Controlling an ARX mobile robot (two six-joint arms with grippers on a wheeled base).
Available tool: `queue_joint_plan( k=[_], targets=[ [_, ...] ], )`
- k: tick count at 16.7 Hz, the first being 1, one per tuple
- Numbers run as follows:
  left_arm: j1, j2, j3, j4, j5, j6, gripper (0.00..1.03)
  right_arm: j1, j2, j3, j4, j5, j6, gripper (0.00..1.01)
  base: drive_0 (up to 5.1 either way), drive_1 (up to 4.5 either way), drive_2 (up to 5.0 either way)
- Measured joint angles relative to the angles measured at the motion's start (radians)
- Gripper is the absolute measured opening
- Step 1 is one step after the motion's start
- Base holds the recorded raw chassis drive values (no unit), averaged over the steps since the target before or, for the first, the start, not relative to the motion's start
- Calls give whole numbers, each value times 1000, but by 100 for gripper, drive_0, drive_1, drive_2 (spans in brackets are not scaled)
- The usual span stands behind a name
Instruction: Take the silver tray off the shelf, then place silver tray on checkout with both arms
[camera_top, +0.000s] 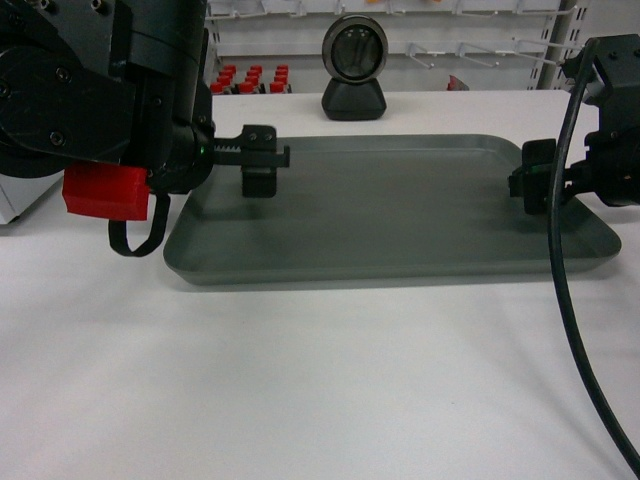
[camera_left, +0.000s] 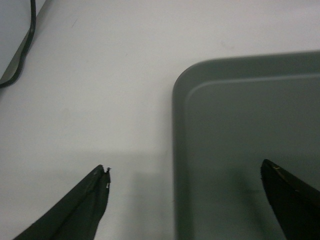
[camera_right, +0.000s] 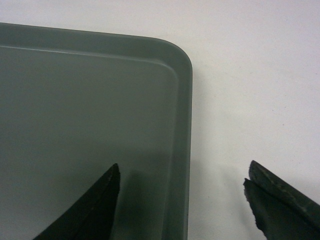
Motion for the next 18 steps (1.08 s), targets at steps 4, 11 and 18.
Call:
queue_joint_plan(
  k=[4, 11, 18],
  targets=[
    [-19, -126, 0, 89, 41, -57, 98, 4, -89, -31, 53, -34, 21, 98, 0, 0, 0],
    [-31, -391, -93, 138, 41, -13, 98, 4, -384, -184, 209, -80, 161, 98, 0, 0, 0],
    [71, -725, -527, 319, 141, 103, 57, 4, -754, -515, 182, 165, 118, 65, 0, 0, 0]
  ],
)
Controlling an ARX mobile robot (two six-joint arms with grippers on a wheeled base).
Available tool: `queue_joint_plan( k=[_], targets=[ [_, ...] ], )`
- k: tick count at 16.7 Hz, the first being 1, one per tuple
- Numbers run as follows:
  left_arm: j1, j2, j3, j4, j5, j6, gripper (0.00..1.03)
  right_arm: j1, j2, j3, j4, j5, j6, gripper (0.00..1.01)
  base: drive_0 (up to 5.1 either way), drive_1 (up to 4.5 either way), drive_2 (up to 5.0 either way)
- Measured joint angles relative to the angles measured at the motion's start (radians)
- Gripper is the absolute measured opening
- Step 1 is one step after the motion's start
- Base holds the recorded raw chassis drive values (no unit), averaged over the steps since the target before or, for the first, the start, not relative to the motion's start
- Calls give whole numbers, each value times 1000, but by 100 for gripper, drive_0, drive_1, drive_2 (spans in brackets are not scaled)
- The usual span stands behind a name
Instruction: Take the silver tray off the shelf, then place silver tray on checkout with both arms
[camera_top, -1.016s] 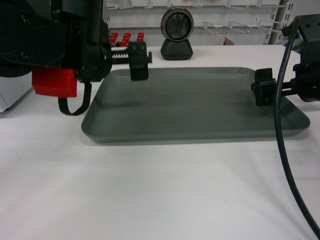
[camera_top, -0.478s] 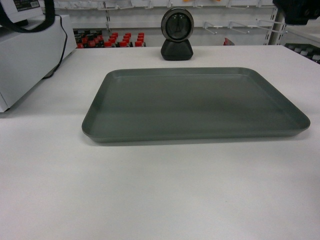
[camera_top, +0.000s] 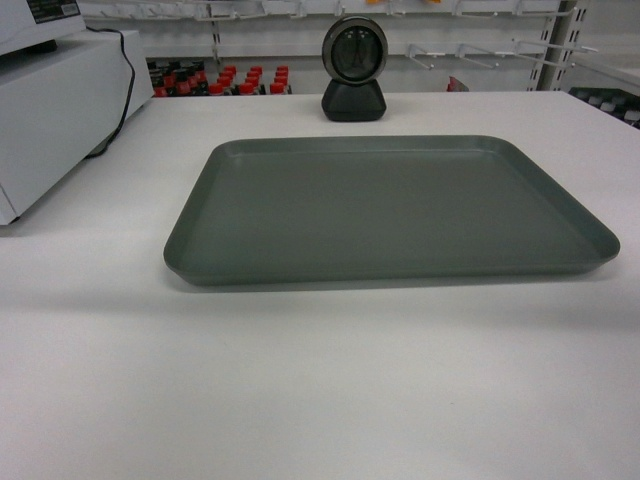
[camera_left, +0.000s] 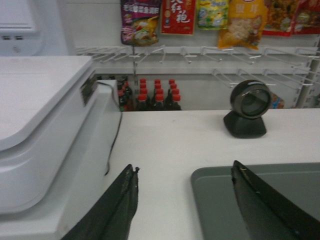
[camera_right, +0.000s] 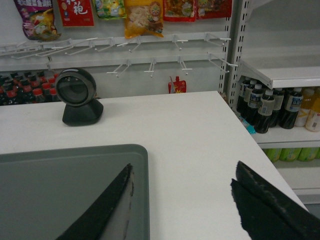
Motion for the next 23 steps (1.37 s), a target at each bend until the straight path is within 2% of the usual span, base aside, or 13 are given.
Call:
queue_joint_plan(
  k=[1, 3, 4, 5, 6, 7, 13, 14, 15, 19, 21, 22, 23],
  targets=[
    [25, -34, -60, 22, 17, 4, 48, 0, -54, -58, 18, -1, -19, 55, 0, 0, 0],
    [62, -112, -204, 52, 74, 6, 23, -9, -133, -167, 52, -14, -37, 30, 0, 0, 0],
    [79, -143, -245, 60, 89, 6, 14, -14, -156, -209, 53, -17, -40, 20, 0, 0, 0],
    [97, -180, -285, 70, 103, 6, 3, -43, -187, -254, 54, -53, -42, 9, 0, 0, 0],
    [113, -215, -319, 74, 117, 8, 2, -72, -217, -283, 57, -71, -47, 1, 0, 0, 0],
    [128, -249, -354, 75, 128, 9, 2, -83, -253, -311, 59, -71, -46, 2, 0, 0, 0],
    [195, -438, -498, 23, 202, 9, 2, -84, -442, -443, -2, -77, -46, 2, 0, 0, 0],
    [247, -475, -518, 0, 265, 10, 2, -84, -476, -457, -21, -77, -46, 2, 0, 0, 0],
    [271, -506, -533, -17, 267, 9, 2, -84, -511, -471, -42, -77, -46, 2, 0, 0, 0],
    [267, -631, -577, -97, 278, 9, 2, -84, -636, -510, -130, -78, -46, 2, 0, 0, 0],
    [267, -690, -590, -138, 278, 9, 2, -84, -661, -545, -93, -78, -46, 2, 0, 0, 0],
    [267, -694, -620, -82, 278, 9, 2, -84, -685, -550, -146, -78, -47, 2, 0, 0, 0],
    [267, -715, -627, -130, 280, 10, 2, -84, -713, -550, -163, -78, -47, 2, 0, 0, 0]
  ],
)
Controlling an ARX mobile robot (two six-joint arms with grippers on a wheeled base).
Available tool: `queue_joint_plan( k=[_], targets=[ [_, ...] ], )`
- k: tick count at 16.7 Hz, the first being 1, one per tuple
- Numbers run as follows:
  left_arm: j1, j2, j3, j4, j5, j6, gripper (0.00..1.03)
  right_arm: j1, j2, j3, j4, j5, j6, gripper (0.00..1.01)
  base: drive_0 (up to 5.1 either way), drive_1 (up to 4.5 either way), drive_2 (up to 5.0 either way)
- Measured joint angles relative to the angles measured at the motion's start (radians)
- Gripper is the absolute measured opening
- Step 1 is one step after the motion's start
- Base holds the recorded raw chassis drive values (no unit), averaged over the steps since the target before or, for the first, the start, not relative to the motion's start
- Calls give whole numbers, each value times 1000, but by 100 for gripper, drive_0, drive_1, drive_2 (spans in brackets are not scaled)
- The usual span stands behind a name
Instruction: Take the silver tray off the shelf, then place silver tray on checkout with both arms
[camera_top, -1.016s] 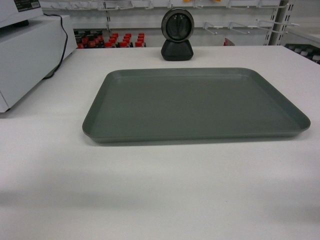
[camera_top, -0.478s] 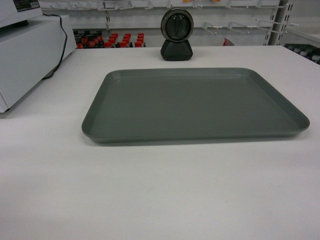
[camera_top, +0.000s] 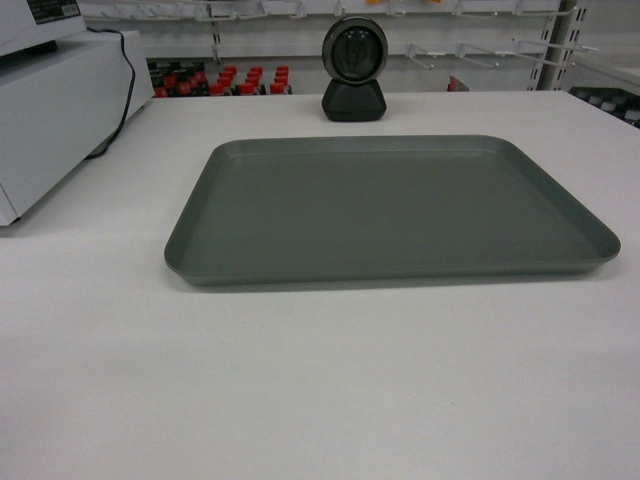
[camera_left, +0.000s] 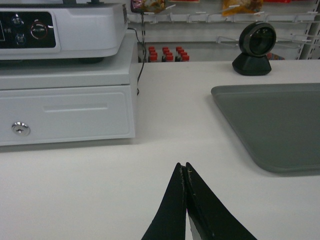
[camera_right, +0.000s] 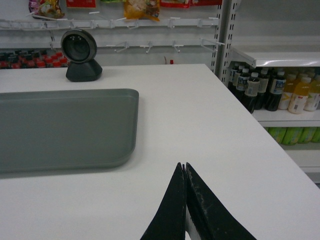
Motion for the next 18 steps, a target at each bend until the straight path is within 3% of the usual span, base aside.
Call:
queue_joint_plan(
  k=[8, 17, 18],
  targets=[
    [0, -229, 0, -206, -1, 0, 2, 0, -228, 0, -211, 0, 0, 2, 0, 0, 0],
    [0, -368, 0, -348, -1, 0, 2, 0, -367, 0, -349, 0, 0, 2, 0, 0, 0],
    [0, -385, 0, -373, 0, 0, 2, 0, -420, 1, -435, 0, 0, 2, 0, 0, 0]
  ],
)
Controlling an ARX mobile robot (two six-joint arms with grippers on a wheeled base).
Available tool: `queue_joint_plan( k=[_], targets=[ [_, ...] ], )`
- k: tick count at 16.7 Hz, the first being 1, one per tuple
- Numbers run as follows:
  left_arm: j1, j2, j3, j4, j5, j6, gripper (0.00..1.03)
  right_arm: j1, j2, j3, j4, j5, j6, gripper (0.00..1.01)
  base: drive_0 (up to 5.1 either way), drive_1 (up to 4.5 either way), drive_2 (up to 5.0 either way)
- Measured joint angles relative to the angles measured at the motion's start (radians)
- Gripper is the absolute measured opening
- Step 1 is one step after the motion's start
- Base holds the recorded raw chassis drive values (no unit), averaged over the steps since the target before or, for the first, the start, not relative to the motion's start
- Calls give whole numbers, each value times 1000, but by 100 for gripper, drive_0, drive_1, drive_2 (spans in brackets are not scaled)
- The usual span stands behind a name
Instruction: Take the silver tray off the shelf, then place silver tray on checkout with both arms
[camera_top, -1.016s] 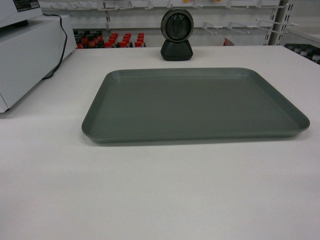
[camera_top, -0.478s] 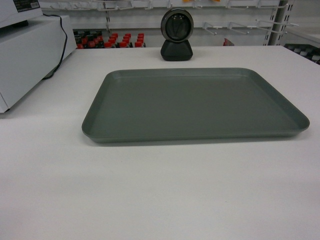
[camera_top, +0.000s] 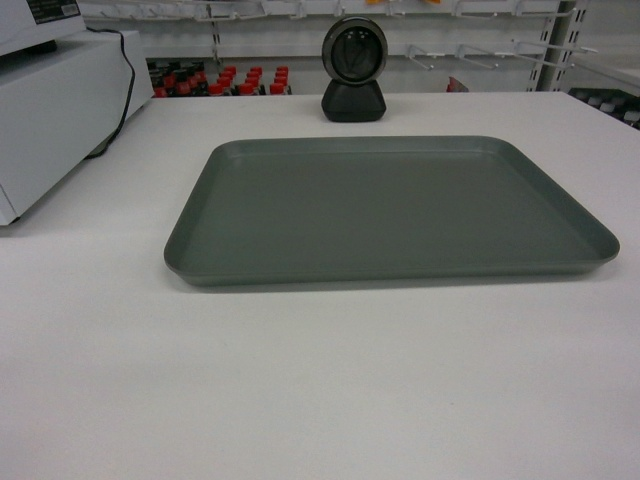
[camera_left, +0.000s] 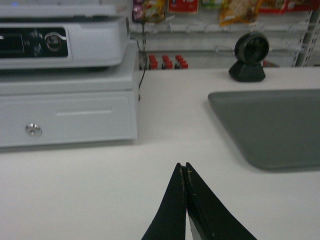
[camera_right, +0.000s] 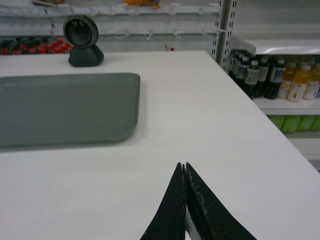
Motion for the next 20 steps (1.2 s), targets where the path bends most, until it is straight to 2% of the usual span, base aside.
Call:
queue_joint_plan(
  k=[1, 2, 7, 8, 10, 12, 15, 16, 17, 20],
  targets=[
    [0, -92, 0, -139, 1, 0, 2, 0, -91, 0, -93, -2, 0, 2, 0, 0, 0],
    [0, -147, 0, -158, 0, 0, 2, 0, -111, 1, -66, -3, 0, 2, 0, 0, 0],
    [0, -149, 0, -155, 0, 0, 2, 0, -112, -1, -88, -3, 0, 2, 0, 0, 0],
    [0, -149, 0, -155, 0, 0, 7, 0, -112, 0, -88, -3, -1, 6, 0, 0, 0],
    [0, -149, 0, -155, 0, 0, 29, 0, -112, 0, -88, -3, -1, 28, 0, 0, 0],
    [0, -149, 0, -155, 0, 0, 58, 0, -112, 0, -87, -3, -1, 57, 0, 0, 0],
    [0, -149, 0, -155, 0, 0, 95, 0, -112, 0, -87, -3, 0, 94, 0, 0, 0],
    [0, -149, 0, -155, 0, 1, 99, 0, -112, 0, -88, -3, 0, 100, 0, 0, 0],
    [0, -149, 0, -155, 0, 1, 97, 0, -112, 0, -88, -3, 0, 97, 0, 0, 0],
    [0, -149, 0, -155, 0, 1, 98, 0, -112, 0, -87, -3, 0, 98, 0, 0, 0]
  ],
)
